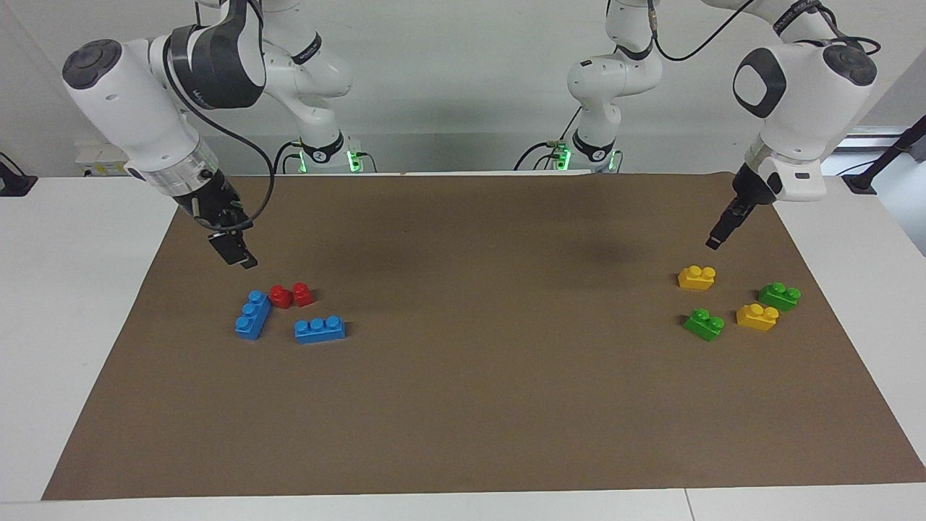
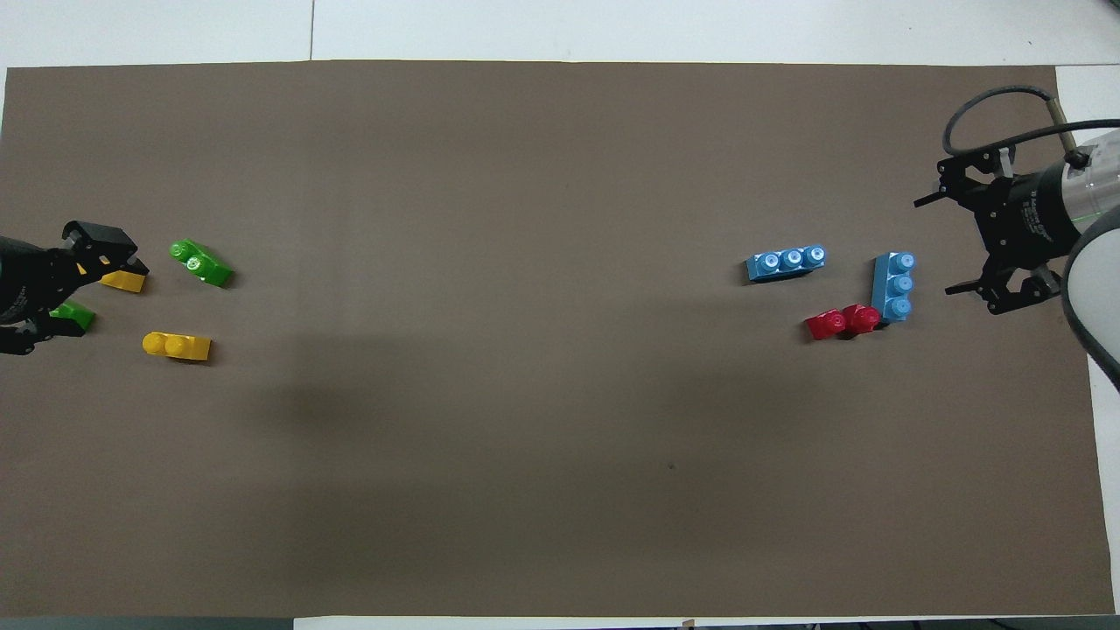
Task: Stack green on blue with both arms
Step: 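Move the left gripper over the green brick while the right gripper reaches the blue brick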
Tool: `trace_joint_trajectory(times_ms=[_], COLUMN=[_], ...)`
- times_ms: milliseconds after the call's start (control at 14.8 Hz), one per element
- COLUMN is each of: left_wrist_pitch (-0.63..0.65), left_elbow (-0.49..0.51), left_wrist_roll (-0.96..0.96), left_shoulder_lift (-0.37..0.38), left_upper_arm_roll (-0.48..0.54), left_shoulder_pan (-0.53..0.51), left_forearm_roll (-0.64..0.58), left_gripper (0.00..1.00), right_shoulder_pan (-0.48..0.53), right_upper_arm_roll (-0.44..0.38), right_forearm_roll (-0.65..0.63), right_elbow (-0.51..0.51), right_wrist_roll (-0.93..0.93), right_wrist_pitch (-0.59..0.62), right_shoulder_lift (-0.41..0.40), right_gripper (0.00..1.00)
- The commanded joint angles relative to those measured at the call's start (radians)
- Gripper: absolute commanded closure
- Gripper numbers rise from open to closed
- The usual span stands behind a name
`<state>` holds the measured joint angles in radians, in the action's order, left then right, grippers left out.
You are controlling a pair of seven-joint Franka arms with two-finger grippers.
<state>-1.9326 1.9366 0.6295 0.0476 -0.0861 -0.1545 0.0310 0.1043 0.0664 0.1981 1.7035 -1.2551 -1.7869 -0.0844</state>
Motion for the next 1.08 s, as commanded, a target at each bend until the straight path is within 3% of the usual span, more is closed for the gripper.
trace_joint_trajectory(times_ms=[0,744,1015], left_wrist_pitch=[-0.066,-0.146,-0.131], left_elbow=[0.007,-0.088,-0.251], left_wrist_roll=[0.015,0.084,0.145], left_shoulder_lift=[-0.046,-0.276,-0.426], left_upper_arm_roll=[-0.007,-0.003,-0.001], left_shoulder_pan=[-0.025,-0.039,-0.030], left_forearm_roll=[0.017,0.007,0.001], left_gripper=[0.00,0.00,0.00], right_shoulder_pan=[0.023,0.008,0.009], right_upper_arm_roll=[0.003,0.006,0.007], right_forearm_roll=[0.093,0.195,0.195], right_elbow=[-0.097,-0.110,-0.084], right_wrist_roll=[-0.085,-0.038,0.055], right_wrist_pitch=[-0.006,-0.078,-0.085], right_shoulder_lift=[-0.107,-0.296,-0.319], right_gripper=[0.03,0.03,0.03])
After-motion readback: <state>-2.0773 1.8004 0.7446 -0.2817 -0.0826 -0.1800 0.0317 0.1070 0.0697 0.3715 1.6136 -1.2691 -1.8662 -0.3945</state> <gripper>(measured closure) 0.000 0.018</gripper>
